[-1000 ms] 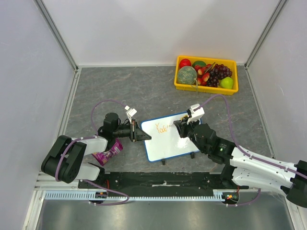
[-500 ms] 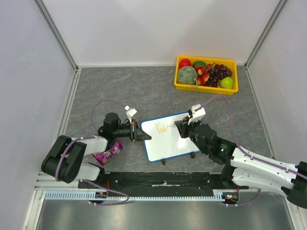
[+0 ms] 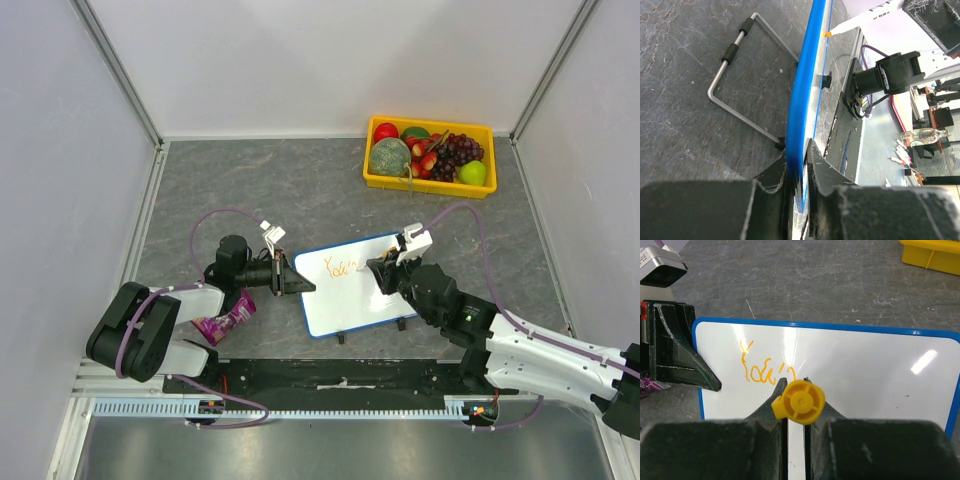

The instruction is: Write a sentence on the whiteboard

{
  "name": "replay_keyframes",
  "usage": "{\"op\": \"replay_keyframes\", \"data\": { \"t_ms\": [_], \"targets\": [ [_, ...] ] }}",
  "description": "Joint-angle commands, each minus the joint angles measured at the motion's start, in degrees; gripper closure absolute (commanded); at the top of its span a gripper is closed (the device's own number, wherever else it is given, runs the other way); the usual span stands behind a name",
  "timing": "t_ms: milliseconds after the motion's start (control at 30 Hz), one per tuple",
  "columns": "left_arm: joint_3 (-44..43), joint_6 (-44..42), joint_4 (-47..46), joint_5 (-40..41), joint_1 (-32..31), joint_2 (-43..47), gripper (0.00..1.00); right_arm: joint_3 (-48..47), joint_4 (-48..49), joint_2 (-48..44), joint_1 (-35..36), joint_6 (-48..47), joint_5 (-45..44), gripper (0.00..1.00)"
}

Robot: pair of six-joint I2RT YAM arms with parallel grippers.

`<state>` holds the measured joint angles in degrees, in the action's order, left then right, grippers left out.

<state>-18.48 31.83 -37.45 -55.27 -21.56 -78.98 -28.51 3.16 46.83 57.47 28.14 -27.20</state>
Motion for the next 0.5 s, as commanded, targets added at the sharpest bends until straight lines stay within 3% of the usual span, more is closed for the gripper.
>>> {"op": "replay_keyframes", "data": {
  "t_ms": [0, 467],
  "targets": [
    [-0.1, -5.6, 2.6, 2.9, -0.2, -1.1, 0.98, 0.6, -1.8, 0.2, -0.3, 0.4, -0.1, 1.00],
    [-0.1, -5.6, 2.6, 2.7, -0.1, -1.2, 0.98, -4.2, 1.1, 2.9, -0.4, -2.6, -5.0, 1.00]
  ]
}}
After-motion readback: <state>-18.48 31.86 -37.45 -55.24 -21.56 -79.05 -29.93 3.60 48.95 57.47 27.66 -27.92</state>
